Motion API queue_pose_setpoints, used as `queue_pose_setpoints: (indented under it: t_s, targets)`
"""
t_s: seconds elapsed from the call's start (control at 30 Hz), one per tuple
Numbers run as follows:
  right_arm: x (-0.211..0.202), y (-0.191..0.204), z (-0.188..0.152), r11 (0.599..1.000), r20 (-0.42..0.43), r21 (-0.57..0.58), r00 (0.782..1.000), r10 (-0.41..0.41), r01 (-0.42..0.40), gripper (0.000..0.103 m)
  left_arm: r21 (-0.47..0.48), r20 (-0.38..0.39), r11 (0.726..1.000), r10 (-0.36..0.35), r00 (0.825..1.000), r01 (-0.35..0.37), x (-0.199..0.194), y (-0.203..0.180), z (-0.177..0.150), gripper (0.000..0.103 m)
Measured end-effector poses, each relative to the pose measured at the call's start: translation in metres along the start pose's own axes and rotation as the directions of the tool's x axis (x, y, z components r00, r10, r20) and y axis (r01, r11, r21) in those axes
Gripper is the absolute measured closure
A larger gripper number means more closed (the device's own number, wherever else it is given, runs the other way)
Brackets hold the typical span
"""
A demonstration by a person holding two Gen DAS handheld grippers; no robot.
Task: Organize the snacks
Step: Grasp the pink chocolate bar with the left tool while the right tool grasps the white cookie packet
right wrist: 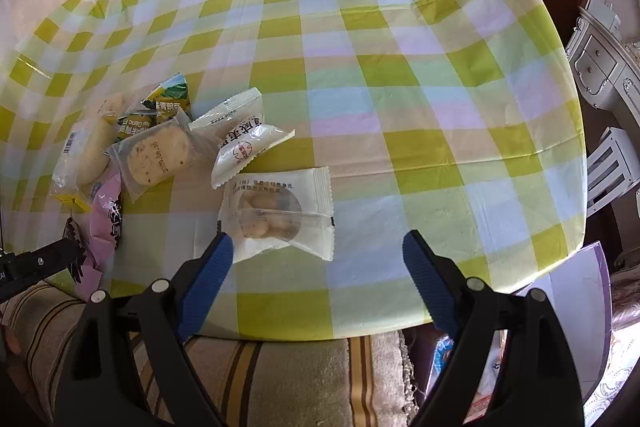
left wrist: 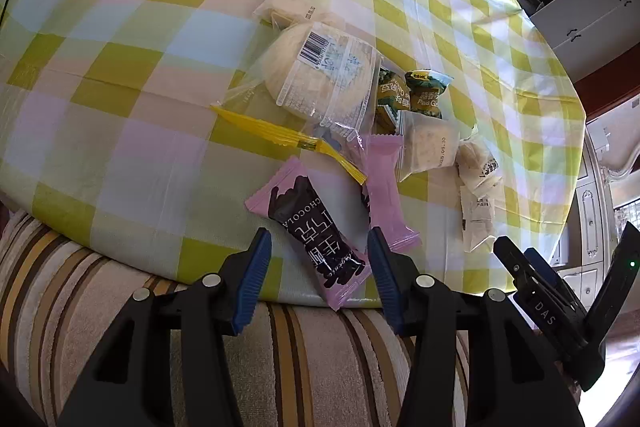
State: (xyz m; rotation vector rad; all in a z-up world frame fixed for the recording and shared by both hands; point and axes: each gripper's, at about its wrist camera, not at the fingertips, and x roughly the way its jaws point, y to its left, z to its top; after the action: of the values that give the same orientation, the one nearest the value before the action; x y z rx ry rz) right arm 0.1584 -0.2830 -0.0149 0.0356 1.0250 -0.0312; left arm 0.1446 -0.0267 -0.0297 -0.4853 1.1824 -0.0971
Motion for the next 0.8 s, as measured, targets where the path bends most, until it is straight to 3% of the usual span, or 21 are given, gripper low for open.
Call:
queue_pose_setpoints:
  t_s: [0.33, 0.57, 0.67, 0.73, 0.8]
  targets:
    - [0.021, 0.009, 0.013, 1.0, -0.019, -0.009, 1.0, 0.025, -0.025, 0.017, 0.033, -0.002, 0.998, 0.045, 0.999, -0.045, 0.009, -0.006, 0.003, 0.058]
    - [0.041, 0.012, 0.013, 0.999, -0.08, -0.013, 0.995, 0.052, -0.053, 0.017, 0.075, 0.016, 0.993, 0.09, 0.996, -0.091, 0.013, -0.012, 0.005, 0.071]
    - [0.044, 0.014, 0.012, 0.998, -0.08, -0.017, 0.995, 0.058, -0.06, 0.018, 0.083, 0.015, 0.992, 0.093, 0.996, -0.094, 0.015, -0.013, 0.005, 0.082]
    - [0.044, 0.015, 0.011, 0.998, -0.073, -0.022, 0.996, 0.054, -0.056, 0.024, 0.085, 0.019, 0.992, 0.094, 0.995, -0.095, 0.015, -0.013, 0.004, 0.084]
    - [0.042, 0.016, 0.011, 0.998, -0.063, -0.026, 0.997, 0.053, -0.055, 0.037, 0.085, 0.019, 0.992, 0.09, 0.996, -0.092, 0.014, -0.012, 0.004, 0.084]
